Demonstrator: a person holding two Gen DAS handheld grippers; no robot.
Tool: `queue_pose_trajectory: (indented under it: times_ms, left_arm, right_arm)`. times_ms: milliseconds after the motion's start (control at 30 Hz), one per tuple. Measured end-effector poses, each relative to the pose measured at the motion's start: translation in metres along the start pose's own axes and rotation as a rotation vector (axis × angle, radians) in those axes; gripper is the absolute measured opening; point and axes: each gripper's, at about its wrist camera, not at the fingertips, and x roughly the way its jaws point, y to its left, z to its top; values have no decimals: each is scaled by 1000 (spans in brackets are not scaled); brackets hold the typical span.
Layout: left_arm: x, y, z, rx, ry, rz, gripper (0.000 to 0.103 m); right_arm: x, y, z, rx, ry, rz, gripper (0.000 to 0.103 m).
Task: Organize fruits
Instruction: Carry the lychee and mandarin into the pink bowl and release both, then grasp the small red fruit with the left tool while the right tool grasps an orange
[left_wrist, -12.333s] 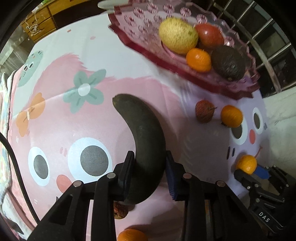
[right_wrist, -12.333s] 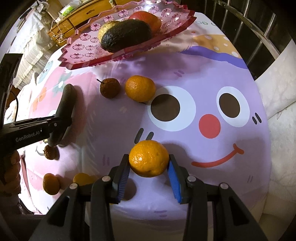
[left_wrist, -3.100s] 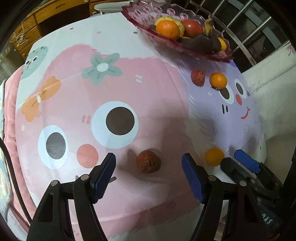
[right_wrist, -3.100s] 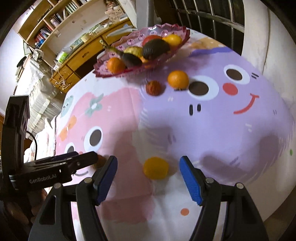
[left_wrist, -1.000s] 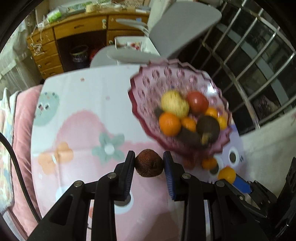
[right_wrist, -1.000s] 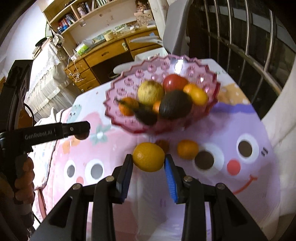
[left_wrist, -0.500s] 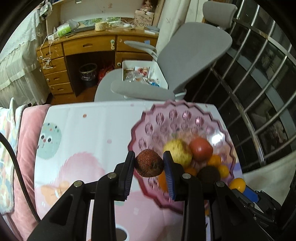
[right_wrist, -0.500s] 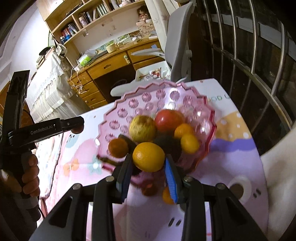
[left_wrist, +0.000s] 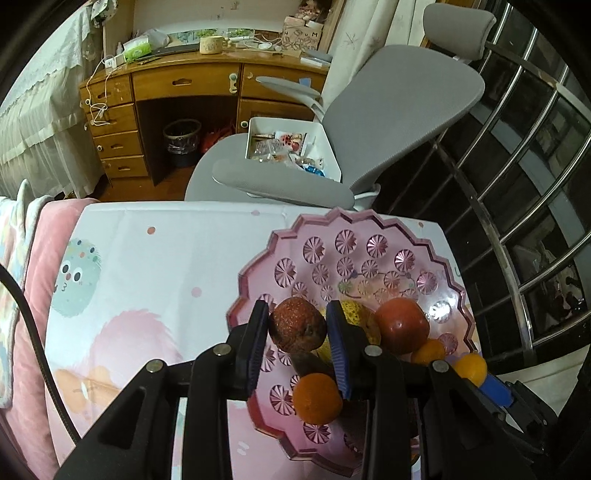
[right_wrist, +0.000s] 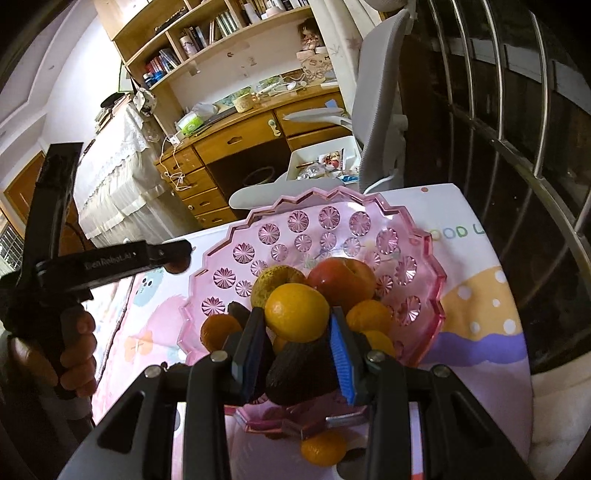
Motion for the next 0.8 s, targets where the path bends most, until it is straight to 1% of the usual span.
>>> queue_pose_trajectory:
  times_ms: [33,67,100,200,267,367,500,567,700,800]
  left_arm:
    - [0,-1,-1,2,-2,3,49]
    - [0,-3,-2,1,-5,4,56]
    - [-1,-3,-2,-1,-7,3,56]
    - [-4,-4,-5,-10,-8,5,59]
    - [-6,-2,-7,-18,-8,12,64]
    - [-11,0,-12,-34,-6,16,67]
    - [-20,7,-21,-59,-11,28,73]
    - [-26,14,-27,-79,-19,37,74]
    - [-35,30,-40,-125,-23,64,75]
    - [-40,44,-50,-156,-17,82,79]
  right_arm:
    - [2,-2,0,7,8,10,45]
    - [3,-3,0,15,11,17,48]
    - [3,-4,0,18,8,18,49]
    - [1,-6,0,16,2,17,49]
    - [-1,-6,0,16,0,19,49]
    - [-4,-9,-2,21,1,22,50]
    - [-9,-10,-4,22,2,14,50]
    - [-13,-12,-6,24,1,8,50]
    - [-22,-15,-12,30,-3,-1,62]
    - [-29,-17,-19,16,-10,-13,63]
